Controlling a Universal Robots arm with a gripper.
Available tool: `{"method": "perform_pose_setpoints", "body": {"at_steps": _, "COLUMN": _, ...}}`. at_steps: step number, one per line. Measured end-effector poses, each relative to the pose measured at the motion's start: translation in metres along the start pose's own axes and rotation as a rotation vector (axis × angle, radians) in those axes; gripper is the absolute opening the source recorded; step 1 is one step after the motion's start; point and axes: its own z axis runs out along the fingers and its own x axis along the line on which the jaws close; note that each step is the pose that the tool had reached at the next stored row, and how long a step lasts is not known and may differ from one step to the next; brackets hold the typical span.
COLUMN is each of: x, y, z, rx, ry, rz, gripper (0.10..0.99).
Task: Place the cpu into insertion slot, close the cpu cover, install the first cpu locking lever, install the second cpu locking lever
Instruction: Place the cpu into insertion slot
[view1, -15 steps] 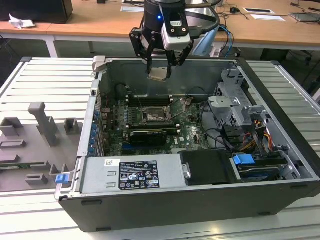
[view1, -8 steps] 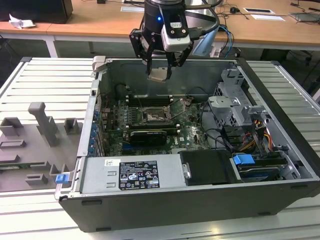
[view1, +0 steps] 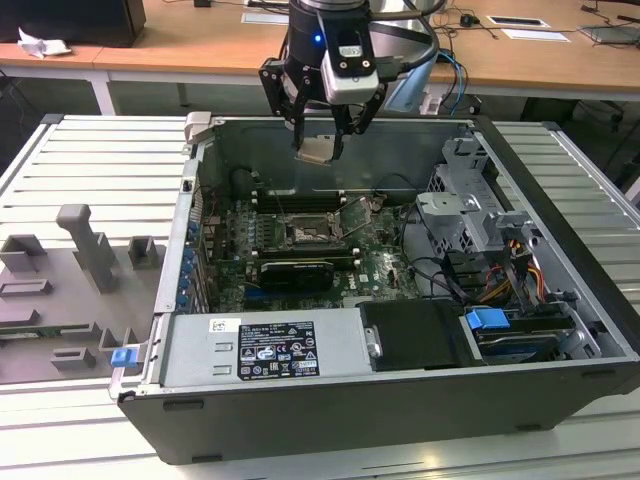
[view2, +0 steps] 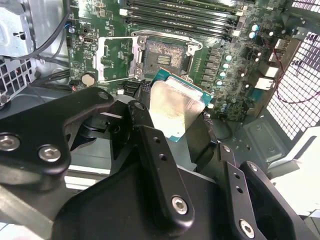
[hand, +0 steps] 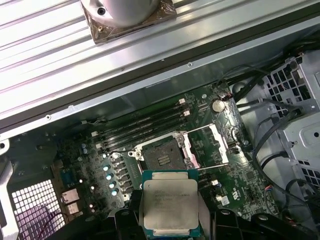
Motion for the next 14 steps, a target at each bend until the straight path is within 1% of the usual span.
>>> {"method": "perform_pose_setpoints", "body": {"at_steps": 14, "x": 0.0000, "y": -0.0001, "z": 0.0013, "rx": -0.001, "ry": -0.0040, "rz": 0.044, "gripper": 0.529}}
